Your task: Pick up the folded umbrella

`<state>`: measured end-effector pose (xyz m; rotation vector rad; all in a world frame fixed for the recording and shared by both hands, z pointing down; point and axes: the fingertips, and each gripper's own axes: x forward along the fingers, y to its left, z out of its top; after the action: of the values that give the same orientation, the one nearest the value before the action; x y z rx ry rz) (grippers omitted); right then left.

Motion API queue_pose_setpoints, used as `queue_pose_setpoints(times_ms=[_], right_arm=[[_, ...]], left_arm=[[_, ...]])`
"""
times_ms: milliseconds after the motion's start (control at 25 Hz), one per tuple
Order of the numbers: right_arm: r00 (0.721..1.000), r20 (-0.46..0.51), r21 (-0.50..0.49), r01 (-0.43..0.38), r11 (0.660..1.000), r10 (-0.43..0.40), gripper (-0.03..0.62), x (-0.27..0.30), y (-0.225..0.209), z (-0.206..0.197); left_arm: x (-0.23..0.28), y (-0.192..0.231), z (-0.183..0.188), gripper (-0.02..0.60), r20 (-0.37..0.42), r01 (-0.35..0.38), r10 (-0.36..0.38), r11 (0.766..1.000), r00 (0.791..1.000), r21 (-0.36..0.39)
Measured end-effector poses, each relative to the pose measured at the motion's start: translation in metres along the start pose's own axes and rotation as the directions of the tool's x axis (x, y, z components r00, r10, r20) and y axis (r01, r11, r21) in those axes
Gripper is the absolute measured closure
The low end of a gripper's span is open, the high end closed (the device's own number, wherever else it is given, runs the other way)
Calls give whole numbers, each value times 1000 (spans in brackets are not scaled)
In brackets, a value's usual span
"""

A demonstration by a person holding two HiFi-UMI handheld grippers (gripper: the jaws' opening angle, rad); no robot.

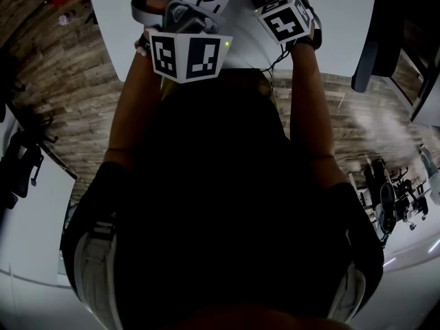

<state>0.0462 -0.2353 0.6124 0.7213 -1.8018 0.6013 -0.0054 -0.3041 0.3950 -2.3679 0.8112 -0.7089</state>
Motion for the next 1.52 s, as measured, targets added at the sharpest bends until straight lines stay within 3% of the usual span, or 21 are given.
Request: queue_pose_setpoints(times_ms=[440, 880, 1200, 1520], right_arm=[[999, 32, -55, 25, 998, -23, 355, -6, 1, 3], [981, 183, -54, 78, 995, -67, 355, -36, -6, 27], [945, 302, -76, 156, 985, -126, 355, -67, -3, 39], [879, 438, -54, 233, 971, -187, 355, -115, -4, 40]], left_arm=[[-8, 7, -5, 569, -13, -1, 1, 1000, 1000, 16], [-20, 7, 5, 569, -16, -19, 21, 997, 1000, 68], [-31, 8, 5, 569, -30, -35, 37, 999, 999, 41], [-45, 9, 27, 569, -36, -89, 92, 993, 995, 73]])
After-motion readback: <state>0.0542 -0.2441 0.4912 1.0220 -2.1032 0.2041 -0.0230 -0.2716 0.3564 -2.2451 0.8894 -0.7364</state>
